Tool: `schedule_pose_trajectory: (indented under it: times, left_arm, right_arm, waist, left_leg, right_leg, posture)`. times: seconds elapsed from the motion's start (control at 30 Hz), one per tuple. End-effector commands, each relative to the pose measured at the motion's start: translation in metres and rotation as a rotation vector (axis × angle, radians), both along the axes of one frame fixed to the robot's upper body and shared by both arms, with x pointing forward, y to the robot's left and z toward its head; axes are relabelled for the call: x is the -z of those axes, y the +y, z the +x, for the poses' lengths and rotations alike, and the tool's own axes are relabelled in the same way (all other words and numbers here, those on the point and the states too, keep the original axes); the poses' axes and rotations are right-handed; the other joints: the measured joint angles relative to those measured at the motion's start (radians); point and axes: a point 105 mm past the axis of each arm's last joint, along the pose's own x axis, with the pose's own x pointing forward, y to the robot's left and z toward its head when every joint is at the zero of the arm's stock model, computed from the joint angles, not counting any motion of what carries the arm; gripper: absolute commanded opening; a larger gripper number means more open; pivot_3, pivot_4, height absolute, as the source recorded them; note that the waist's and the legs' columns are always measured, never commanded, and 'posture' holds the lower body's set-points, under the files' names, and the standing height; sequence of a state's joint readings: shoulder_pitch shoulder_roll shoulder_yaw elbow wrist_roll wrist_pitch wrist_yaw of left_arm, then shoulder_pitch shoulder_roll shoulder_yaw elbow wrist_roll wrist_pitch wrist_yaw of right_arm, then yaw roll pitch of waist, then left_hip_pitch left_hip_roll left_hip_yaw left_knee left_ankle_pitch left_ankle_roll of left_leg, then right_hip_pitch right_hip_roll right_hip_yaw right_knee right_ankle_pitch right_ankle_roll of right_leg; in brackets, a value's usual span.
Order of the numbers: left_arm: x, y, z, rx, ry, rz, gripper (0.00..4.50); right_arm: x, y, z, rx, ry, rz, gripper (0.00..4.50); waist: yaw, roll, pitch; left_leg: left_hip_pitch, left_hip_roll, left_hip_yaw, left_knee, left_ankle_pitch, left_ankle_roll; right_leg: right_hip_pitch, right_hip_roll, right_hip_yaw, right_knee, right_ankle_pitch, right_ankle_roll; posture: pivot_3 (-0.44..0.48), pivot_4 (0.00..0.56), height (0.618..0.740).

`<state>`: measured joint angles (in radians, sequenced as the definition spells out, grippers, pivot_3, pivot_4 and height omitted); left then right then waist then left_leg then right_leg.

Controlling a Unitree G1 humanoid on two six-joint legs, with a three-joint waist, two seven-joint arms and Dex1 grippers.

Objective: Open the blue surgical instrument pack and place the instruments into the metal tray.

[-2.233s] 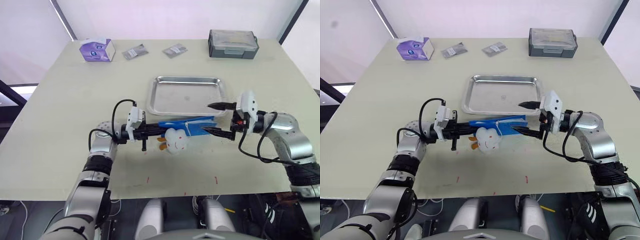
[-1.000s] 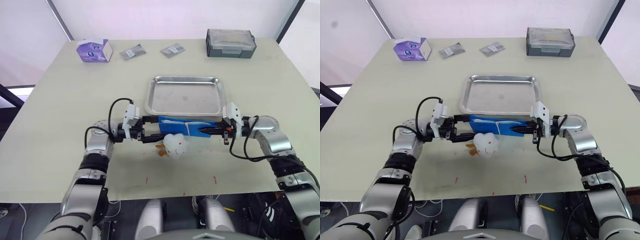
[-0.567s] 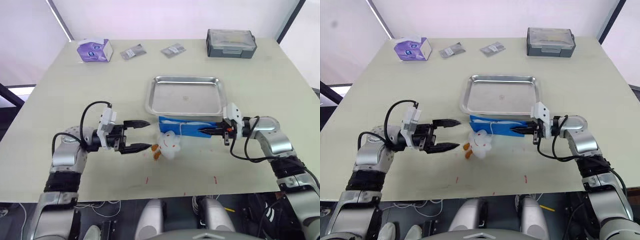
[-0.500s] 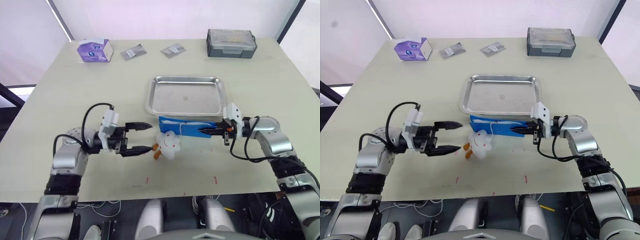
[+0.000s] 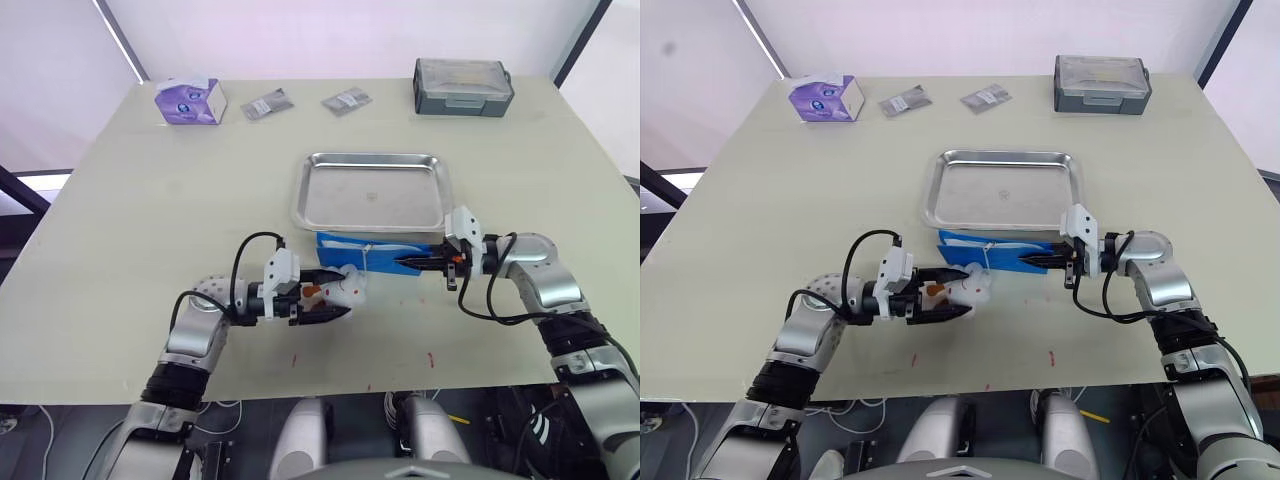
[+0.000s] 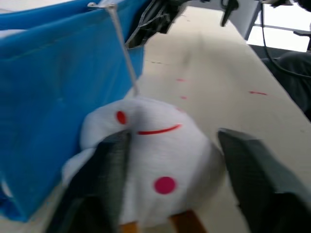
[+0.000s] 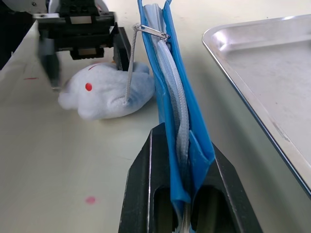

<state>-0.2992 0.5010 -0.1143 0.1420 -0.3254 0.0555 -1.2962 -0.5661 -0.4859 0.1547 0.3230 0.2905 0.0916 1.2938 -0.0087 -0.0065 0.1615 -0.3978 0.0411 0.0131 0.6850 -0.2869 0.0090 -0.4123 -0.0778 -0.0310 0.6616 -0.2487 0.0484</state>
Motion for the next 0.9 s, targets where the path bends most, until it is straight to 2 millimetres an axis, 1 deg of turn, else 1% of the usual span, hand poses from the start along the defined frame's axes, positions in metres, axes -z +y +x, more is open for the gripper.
schedule_pose_trajectory:
  times: [0.03, 0.1, 0.13, 0.2, 0.33, 0.37, 0.43, 0.53, 0.67, 0.77, 0.9]
  left_arm:
    - [0.0, 0.001, 0.003, -0.005, -0.014, 0.005, 1.31]
    - [-0.004, 0.006, 0.003, -0.004, -0.022, 0.003, 0.55]
    - [-0.007, 0.008, 0.003, -0.005, -0.025, 0.0, 0.03]
    - [-0.012, 0.014, 0.003, -0.009, -0.03, -0.009, 0.03]
    - [-0.042, 0.042, 0.004, -0.063, -0.014, -0.086, 0.03]
    - [-0.047, 0.047, 0.004, -0.078, -0.009, -0.105, 0.03]
    - [-0.059, 0.065, 0.004, -0.127, -0.014, -0.123, 0.03]
    - [-0.07, 0.083, 0.007, -0.192, -0.034, -0.127, 0.03]
    - [-0.07, 0.107, 0.014, -0.285, -0.066, -0.058, 0.03]
    - [-0.057, 0.12, 0.017, -0.322, -0.065, 0.033, 0.03]
    - [-0.044, 0.133, 0.023, -0.388, -0.066, 0.098, 0.03]
  right_arm:
    - [-0.016, 0.0, 0.001, -0.003, -0.064, 0.034, 0.0]
    - [-0.016, -0.001, 0.0, -0.004, -0.062, 0.033, 0.0]
    - [-0.015, -0.001, -0.001, -0.004, -0.061, 0.033, 0.0]
    - [-0.015, -0.002, -0.001, -0.004, -0.059, 0.033, 0.0]
    - [-0.014, -0.002, -0.003, -0.017, -0.048, 0.034, 0.0]
    - [-0.013, -0.002, -0.003, -0.02, -0.045, 0.033, 0.0]
    - [-0.013, -0.003, -0.004, -0.022, -0.045, 0.032, 0.0]
    - [-0.012, -0.004, -0.004, -0.023, -0.044, 0.031, 0.0]
    - [-0.012, -0.004, -0.004, -0.025, -0.041, 0.034, 0.0]
    - [-0.012, -0.004, -0.004, -0.027, -0.041, 0.036, 0.0]
    - [-0.012, -0.004, -0.004, -0.025, -0.042, 0.036, 0.0]
  waist:
    - [0.0, 0.0, 0.0]
    - [0.0, 0.0, 0.0]
    - [0.0, 0.0, 0.0]
    - [-0.001, 0.0, 0.0]
    - [-0.003, 0.0, 0.0]
    - [-0.004, 0.0, 0.0]
    - [-0.003, 0.0, 0.0]
    - [-0.001, 0.0, 0.0]
    - [-0.002, 0.0, 0.0]
    - [-0.002, 0.0, 0.001]
    - [-0.002, 0.0, 0.001]
  left_leg:
    - [0.0, 0.0, 0.0, 0.0, 0.0, 0.0]
    - [0.0, 0.0, 0.0, 0.0, 0.0, 0.0]
    - [0.0, 0.0, 0.0, 0.0, 0.0, 0.0]
    - [0.0, 0.0, 0.0, 0.0, 0.0, 0.0]
    - [0.0, 0.0, 0.0, 0.0, 0.0, 0.0]
    - [0.0, 0.0, 0.0, 0.0, 0.0, 0.0]
    - [0.0, 0.0, 0.0, 0.0, 0.0, 0.0]
    - [0.0, 0.0, 0.0, 0.0, 0.0, 0.0]
    - [0.0, 0.0, 0.0, 0.0, 0.0, 0.0]
    - [0.0, 0.0, 0.0, 0.0, 0.0, 0.0]
    - [0.0, 0.0, 0.0, 0.0, 0.0, 0.0]
  right_leg:
    - [0.0, 0.0, 0.0, 0.0, 0.0, 0.0]
    - [0.0, 0.0, 0.0, 0.0, 0.0, 0.0]
    - [0.0, 0.0, 0.0, 0.0, 0.0, 0.0]
    - [0.0, 0.0, 0.0, 0.0, 0.0, 0.0]
    - [0.0, 0.0, 0.0, 0.0, 0.0, 0.0]
    - [0.0, 0.0, 0.0, 0.0, 0.0, 0.0]
    - [0.0, 0.0, 0.0, 0.0, 0.0, 0.0]
    - [0.0, 0.0, 0.0, 0.0, 0.0, 0.0]
    - [0.0, 0.0, 0.0, 0.0, 0.0, 0.0]
    - [0.0, 0.0, 0.0, 0.0, 0.0, 0.0]
    - [0.0, 0.0, 0.0, 0.0, 0.0, 0.0]
  posture:
    - [0.0, 0.15, 0.727]
    - [0.0, 0.15, 0.727]
    - [0.0, 0.15, 0.727]
    - [0.0, 0.15, 0.727]
    - [0.0, 0.15, 0.727]
    - [0.0, 0.15, 0.727]
    - [0.0, 0.15, 0.727]
    - [0.0, 0.15, 0.727]
    - [0.0, 0.15, 0.727]
    - [0.0, 0.15, 0.727]
    - [0.0, 0.15, 0.727]
